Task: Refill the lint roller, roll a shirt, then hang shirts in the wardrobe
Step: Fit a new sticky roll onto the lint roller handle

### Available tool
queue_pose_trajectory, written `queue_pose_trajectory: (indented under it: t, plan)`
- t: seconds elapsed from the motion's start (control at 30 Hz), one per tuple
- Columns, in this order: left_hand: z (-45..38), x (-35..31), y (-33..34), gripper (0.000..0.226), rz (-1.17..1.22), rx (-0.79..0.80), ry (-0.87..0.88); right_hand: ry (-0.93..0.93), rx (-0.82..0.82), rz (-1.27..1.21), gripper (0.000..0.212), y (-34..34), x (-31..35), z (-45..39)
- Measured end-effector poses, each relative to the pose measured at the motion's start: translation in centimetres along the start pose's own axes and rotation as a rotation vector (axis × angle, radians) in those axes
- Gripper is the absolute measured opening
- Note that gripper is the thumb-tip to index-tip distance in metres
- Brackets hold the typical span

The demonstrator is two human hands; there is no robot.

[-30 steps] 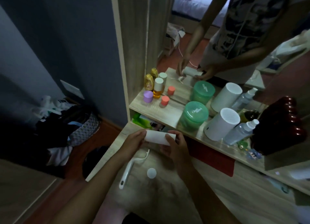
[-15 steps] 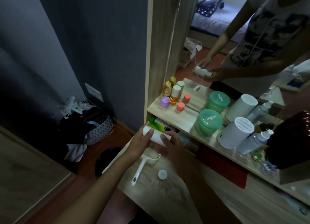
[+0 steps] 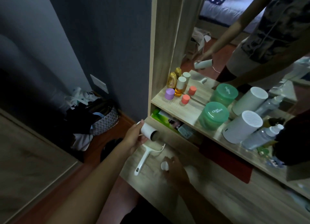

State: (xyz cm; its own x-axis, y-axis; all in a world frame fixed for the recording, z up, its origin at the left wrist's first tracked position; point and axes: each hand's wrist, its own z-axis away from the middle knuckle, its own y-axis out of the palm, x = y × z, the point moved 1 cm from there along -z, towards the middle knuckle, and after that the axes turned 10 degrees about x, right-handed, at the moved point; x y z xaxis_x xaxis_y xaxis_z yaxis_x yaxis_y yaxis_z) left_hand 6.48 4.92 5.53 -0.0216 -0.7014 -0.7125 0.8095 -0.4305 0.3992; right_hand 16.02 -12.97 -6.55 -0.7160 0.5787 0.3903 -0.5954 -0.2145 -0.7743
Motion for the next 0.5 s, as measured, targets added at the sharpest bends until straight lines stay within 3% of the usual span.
queue_pose_trajectory:
  t: [0.07, 0.17, 0.23, 0.33, 0.4, 0.5]
  plan:
    - [0.2, 0.5, -0.2, 0.021, 0.003, 0.014, -0.035, 0.003, -0.064, 0.006, 0.038, 0.1, 0.3, 0.0]
    - [0.0, 0.8, -0.4, 0.030, -0.014, 0.000, -0.045, -0.025, -0.103, -0.111, 0.052, 0.2, -0.3, -0.7]
    - [-0.1, 0.8, -0.5, 0.031, 0.001, -0.011, -0.039, 0.033, -0.105, -0.247, 0.042, -1.1, -0.6, -0.6]
    - [-0.3, 0.6, -0.6, 0.043, 0.038, -0.043, -0.047, 0.098, -0.136, -0.712, 0.014, -3.8, 0.5, 0.3]
    - [-0.1, 0.3, -0.6, 0.054, 0.112, -0.050, -0.066, 0.032, -0.177, -1.008, 0.017, -6.2, 2.6, 1.6]
    - [-0.1, 0.0, -0.3, 0.058, 0.144, -0.030, -0.065, -0.209, -0.166, -1.003, 0.013, -10.7, 6.2, 4.0]
